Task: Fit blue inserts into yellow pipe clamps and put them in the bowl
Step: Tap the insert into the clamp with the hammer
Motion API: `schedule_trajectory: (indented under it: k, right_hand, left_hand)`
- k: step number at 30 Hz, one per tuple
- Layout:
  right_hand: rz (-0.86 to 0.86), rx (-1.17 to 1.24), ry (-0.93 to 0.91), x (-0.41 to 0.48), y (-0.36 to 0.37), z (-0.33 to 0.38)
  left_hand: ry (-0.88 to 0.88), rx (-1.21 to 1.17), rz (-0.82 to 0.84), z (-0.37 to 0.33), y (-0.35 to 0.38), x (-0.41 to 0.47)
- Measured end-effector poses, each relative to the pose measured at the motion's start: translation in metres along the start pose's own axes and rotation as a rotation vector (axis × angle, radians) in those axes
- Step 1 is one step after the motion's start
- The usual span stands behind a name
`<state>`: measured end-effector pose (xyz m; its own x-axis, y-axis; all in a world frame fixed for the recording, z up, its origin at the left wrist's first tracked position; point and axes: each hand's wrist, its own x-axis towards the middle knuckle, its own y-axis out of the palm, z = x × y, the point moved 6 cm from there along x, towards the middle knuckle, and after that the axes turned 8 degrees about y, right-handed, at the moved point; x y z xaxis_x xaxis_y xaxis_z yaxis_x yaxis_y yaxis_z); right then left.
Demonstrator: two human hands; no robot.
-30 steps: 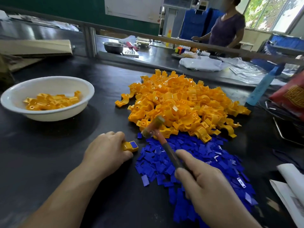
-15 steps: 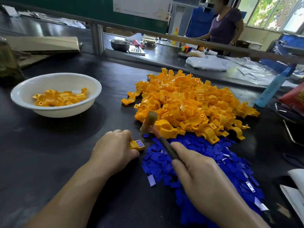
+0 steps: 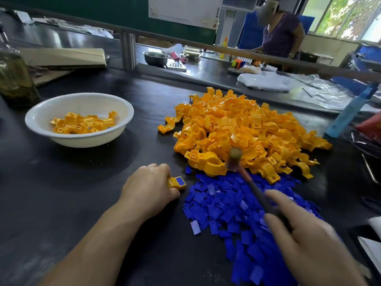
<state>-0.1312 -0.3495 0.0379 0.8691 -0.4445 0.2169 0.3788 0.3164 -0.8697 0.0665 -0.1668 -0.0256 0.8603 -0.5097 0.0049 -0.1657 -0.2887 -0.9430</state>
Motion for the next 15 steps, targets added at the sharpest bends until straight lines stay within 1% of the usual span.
schedule_trajectory:
  k: [2,3,4,5,6,7,9,10,11,13,15]
  right_hand:
    - [-0.141,-0.113,0.103,-0.004,-0.014,-0.024]
    - [-0.183,-0.155,0.152,-0.004,-0.018,-0.037]
    - [-0.201,-0.185,0.206,-0.003,-0.021,-0.049]
    - [-0.185,-0.2,0.272,-0.001,-0.024,-0.06]
    - [-0.156,-0.213,0.326,0.0,-0.025,-0.072]
    - [-0.137,-0.228,0.345,0.0,-0.025,-0.08]
    - [-0.113,-0.288,0.326,-0.002,-0.023,-0.089]
    - [-0.105,-0.326,0.316,-0.002,-0.022,-0.094]
    - [-0.096,-0.368,0.314,-0.002,-0.022,-0.099]
    - [-0.126,-0.423,0.275,-0.006,-0.023,-0.107]
    - [-0.244,-0.43,0.247,-0.021,-0.034,-0.101]
  left_hand:
    - [-0.026,-0.019,-0.013,0.002,-0.001,0.001]
    - [-0.04,-0.045,-0.021,0.004,-0.002,0.001]
    - [-0.057,-0.096,-0.031,0.006,-0.003,0.001]
    - [-0.079,-0.192,-0.049,0.01,-0.004,0.001]
    - [-0.114,-0.353,-0.083,0.014,-0.007,0.0]
    - [-0.164,-0.585,-0.137,0.018,-0.011,-0.001]
    - [-0.281,-1.131,-0.28,0.028,-0.025,-0.002]
    - [-0.318,-1.345,-0.339,0.033,-0.035,0.001]
    - [-0.343,-1.488,-0.379,0.039,-0.046,0.004]
    - [-0.372,-1.648,-0.423,0.05,-0.068,0.014]
    - [-0.354,-1.759,-0.438,0.059,-0.089,0.026]
